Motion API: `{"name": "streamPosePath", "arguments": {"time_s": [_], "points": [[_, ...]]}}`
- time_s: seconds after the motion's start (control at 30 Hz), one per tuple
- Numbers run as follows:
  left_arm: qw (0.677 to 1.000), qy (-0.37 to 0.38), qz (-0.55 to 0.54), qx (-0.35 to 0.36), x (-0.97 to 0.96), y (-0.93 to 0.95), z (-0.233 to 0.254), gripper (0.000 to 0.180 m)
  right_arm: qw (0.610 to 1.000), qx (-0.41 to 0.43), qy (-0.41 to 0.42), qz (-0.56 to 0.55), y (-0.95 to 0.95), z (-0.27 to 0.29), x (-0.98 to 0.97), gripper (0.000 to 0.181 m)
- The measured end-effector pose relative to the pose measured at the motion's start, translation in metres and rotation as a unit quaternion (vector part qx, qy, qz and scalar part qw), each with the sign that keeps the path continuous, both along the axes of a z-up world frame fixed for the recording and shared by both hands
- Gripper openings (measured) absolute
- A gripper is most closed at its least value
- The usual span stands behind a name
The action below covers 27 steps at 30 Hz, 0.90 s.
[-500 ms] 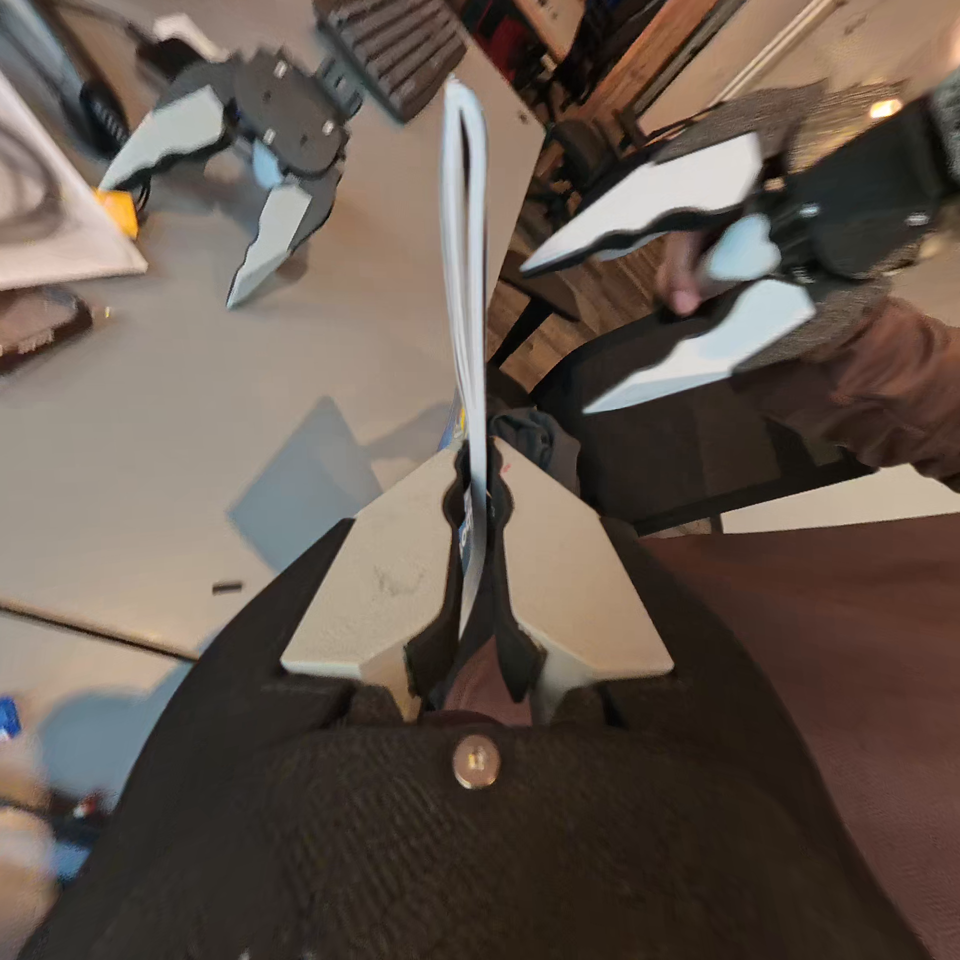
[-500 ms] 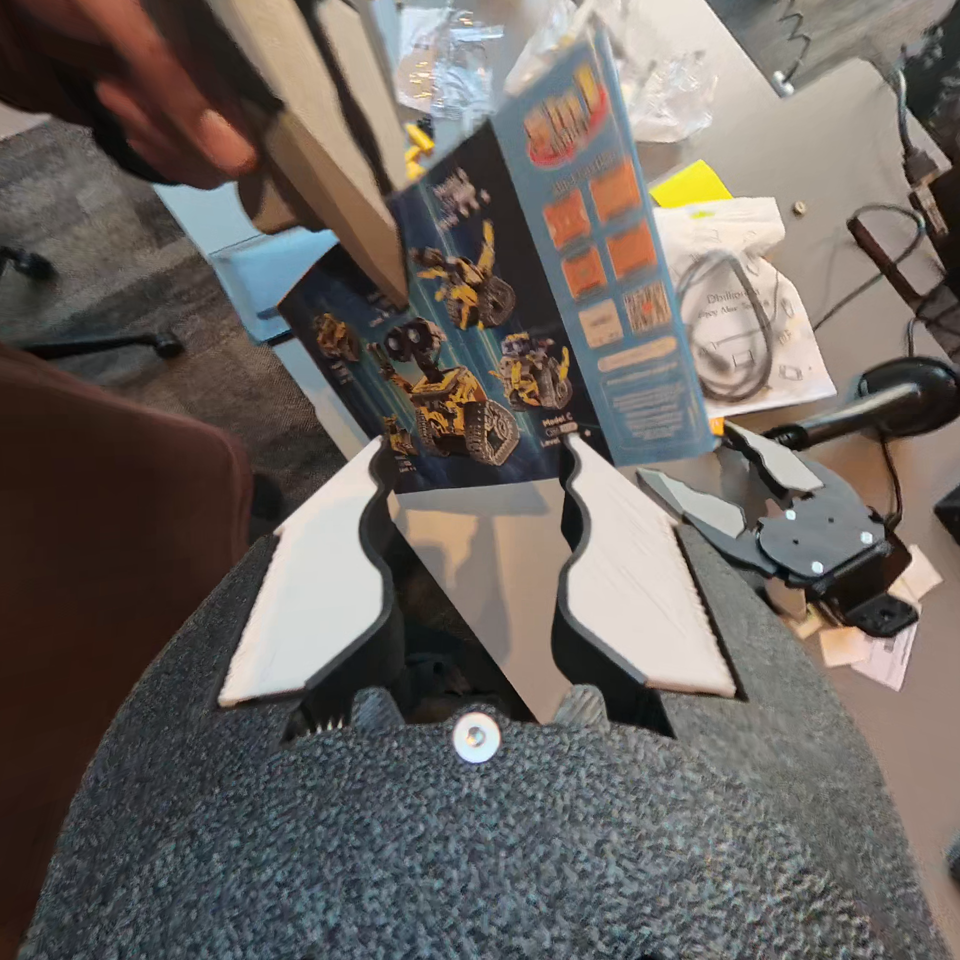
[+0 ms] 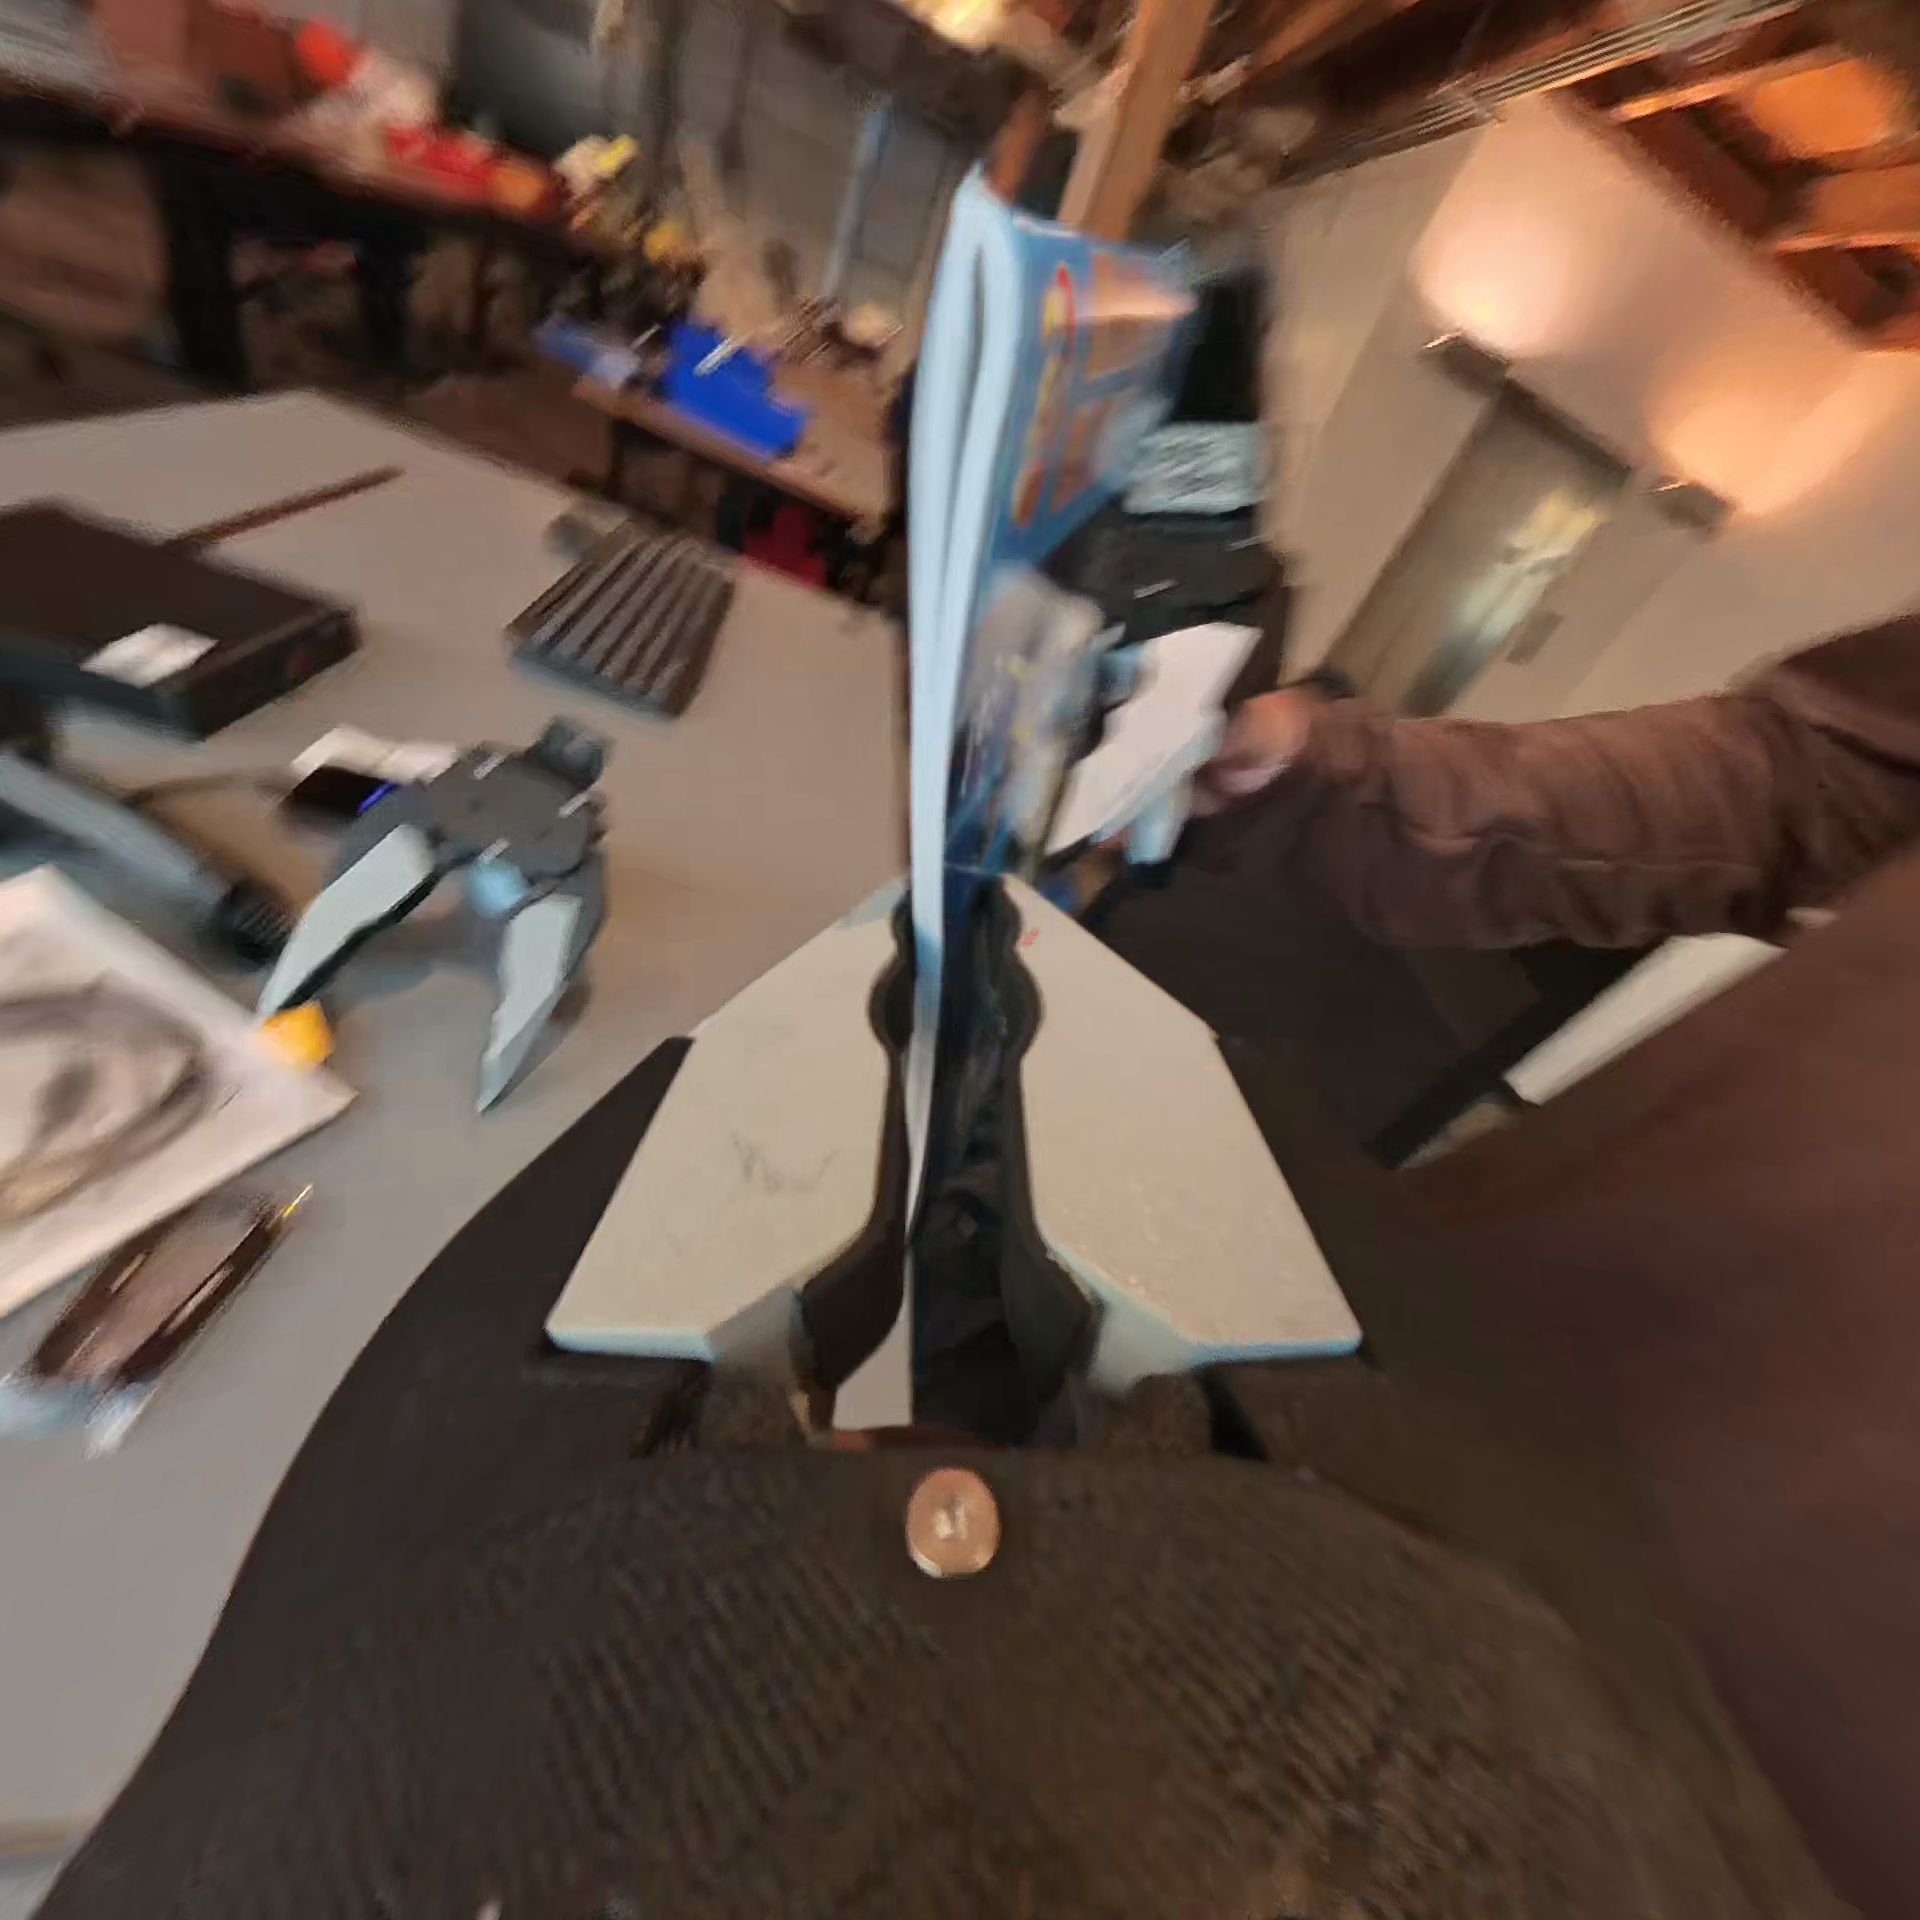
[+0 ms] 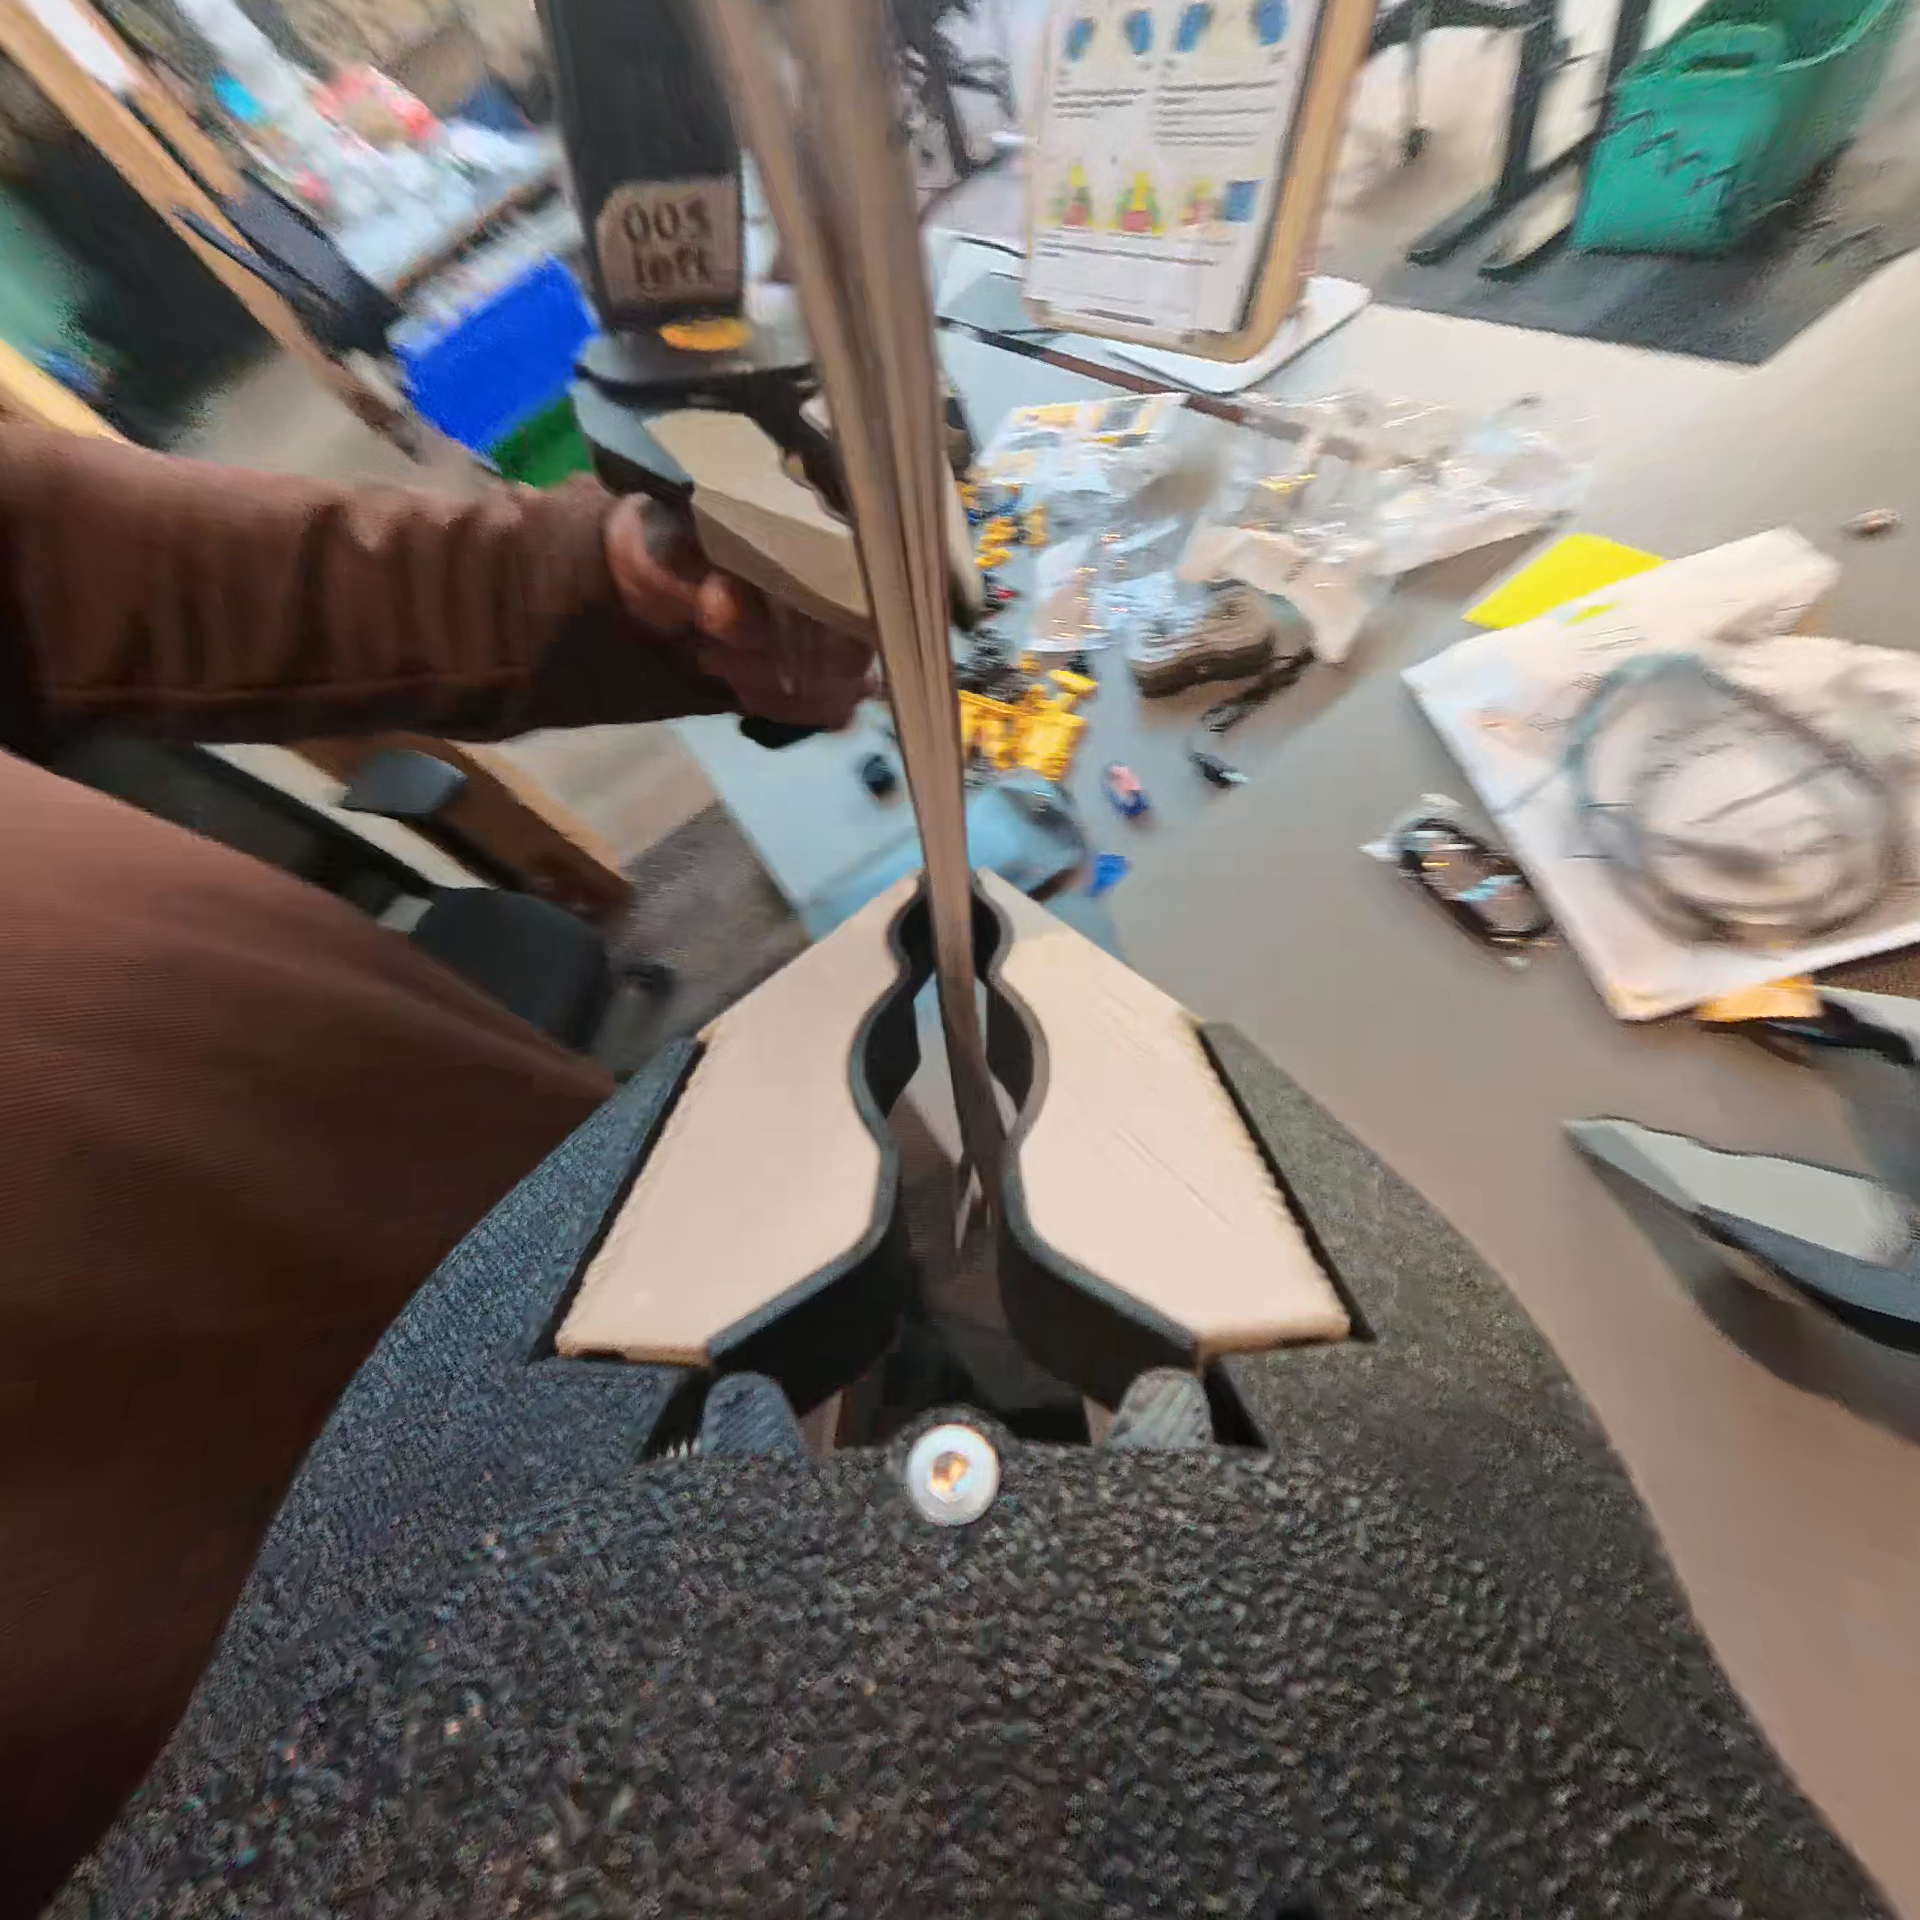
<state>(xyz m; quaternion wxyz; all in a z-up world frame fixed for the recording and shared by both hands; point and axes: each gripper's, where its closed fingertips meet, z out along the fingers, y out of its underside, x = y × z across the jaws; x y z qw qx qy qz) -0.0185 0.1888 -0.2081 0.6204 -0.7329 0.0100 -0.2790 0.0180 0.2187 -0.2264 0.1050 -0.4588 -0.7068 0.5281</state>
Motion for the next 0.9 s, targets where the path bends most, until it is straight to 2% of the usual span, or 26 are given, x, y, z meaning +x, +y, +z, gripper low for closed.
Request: {"name": "streamPosePath", "arguments": {"time_s": [0.07, 0.13, 0.2, 0.27, 0.33, 0.4, 0.47, 0.67, 0.8, 0.83, 0.9], "points": [[0.995, 0.016, 0.063, -0.076, -0.022, 0.008, -0.027, 0.017, 0.989, 0.142, 0.02, -0.026, 0.016, -0.008, -0.004, 0.003], [0.99, -0.012, 0.084, -0.114, -0.027, 0.005, -0.043, 0.04, 0.951, 0.303, 0.046, -0.046, 0.034, -0.017, -0.009, 0.003], [0.984, -0.079, 0.057, -0.147, -0.012, -0.004, -0.057, 0.05, 0.901, 0.426, 0.074, -0.042, 0.044, -0.029, -0.013, 0.003], [0.971, -0.169, 0.041, -0.164, 0.004, -0.011, -0.068, 0.065, 0.857, 0.509, 0.079, -0.026, 0.049, -0.055, -0.012, 0.004], [0.952, -0.26, 0.013, -0.162, 0.02, -0.018, -0.077, 0.054, 0.825, 0.561, 0.07, -0.008, 0.053, -0.092, -0.005, 0.004], [0.927, -0.331, 0.011, -0.178, 0.031, -0.022, -0.095, 0.053, 0.808, 0.586, 0.057, 0.011, 0.054, -0.129, 0.01, 0.004], [0.909, -0.359, 0.007, -0.21, 0.047, -0.027, -0.115, 0.053, 0.812, 0.582, 0.036, 0.03, 0.05, -0.162, 0.03, 0.004], [0.897, -0.33, 0.022, -0.292, 0.073, -0.037, -0.159, 0.05, 0.821, 0.565, 0.015, 0.085, 0.032, -0.213, 0.067, 0.006], [0.904, -0.263, 0.041, -0.335, 0.065, -0.029, -0.18, 0.032, 0.809, 0.58, -0.011, 0.092, 0.054, -0.233, 0.069, 0.013], [0.903, -0.249, 0.044, -0.348, 0.061, -0.026, -0.185, 0.024, 0.812, 0.577, -0.024, 0.091, 0.059, -0.237, 0.072, 0.017], [0.902, -0.223, 0.055, -0.366, 0.051, -0.018, -0.191, 0.018, 0.825, 0.556, -0.063, 0.072, 0.069, -0.241, 0.081, 0.039]]}}
